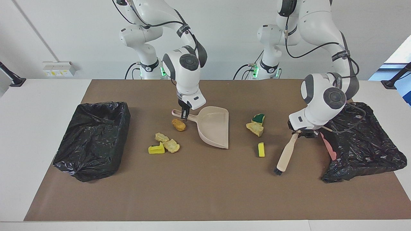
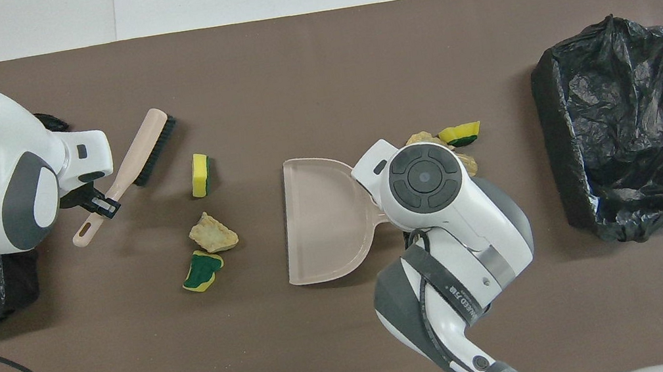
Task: Sweep and dump trash in bin
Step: 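Sweep the sponge pieces into the dustpan with the left gripper's brush, then carry the dustpan to the bin farther right and tip it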
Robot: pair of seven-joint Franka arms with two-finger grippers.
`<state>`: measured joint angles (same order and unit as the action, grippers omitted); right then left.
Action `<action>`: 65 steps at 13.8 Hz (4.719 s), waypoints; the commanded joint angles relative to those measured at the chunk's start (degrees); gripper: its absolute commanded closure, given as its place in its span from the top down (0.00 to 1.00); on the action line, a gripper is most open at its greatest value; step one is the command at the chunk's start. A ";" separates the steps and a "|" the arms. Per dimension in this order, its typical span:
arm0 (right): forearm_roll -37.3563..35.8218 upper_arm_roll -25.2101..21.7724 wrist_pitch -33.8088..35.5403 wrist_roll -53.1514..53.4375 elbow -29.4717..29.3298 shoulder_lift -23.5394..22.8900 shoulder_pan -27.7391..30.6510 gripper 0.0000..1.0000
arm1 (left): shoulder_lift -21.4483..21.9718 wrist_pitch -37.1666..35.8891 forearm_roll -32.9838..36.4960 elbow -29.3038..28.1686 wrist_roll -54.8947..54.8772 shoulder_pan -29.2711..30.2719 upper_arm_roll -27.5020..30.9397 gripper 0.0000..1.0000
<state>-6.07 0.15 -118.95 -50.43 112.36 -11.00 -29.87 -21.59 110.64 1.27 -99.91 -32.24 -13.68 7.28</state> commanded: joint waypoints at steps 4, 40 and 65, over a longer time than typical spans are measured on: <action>-1.13 0.20 -3.64 -0.20 4.80 1.42 -1.07 0.00 | 2.86 -2.96 0.75 -5.73 -0.72 -4.85 0.20 0.00; -1.05 0.20 -4.18 -1.16 5.07 0.89 -0.01 0.00 | 28.27 -6.77 -15.57 -34.04 78.82 -25.34 -0.16 0.00; -0.61 0.11 1.69 -3.96 2.52 6.15 7.53 0.00 | 28.87 -10.54 -17.09 -28.48 73.88 -33.59 -0.86 0.00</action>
<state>-6.28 -0.12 -120.49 -51.45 115.24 -9.07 -25.12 3.12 98.65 -17.02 -123.89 38.31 -44.37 6.56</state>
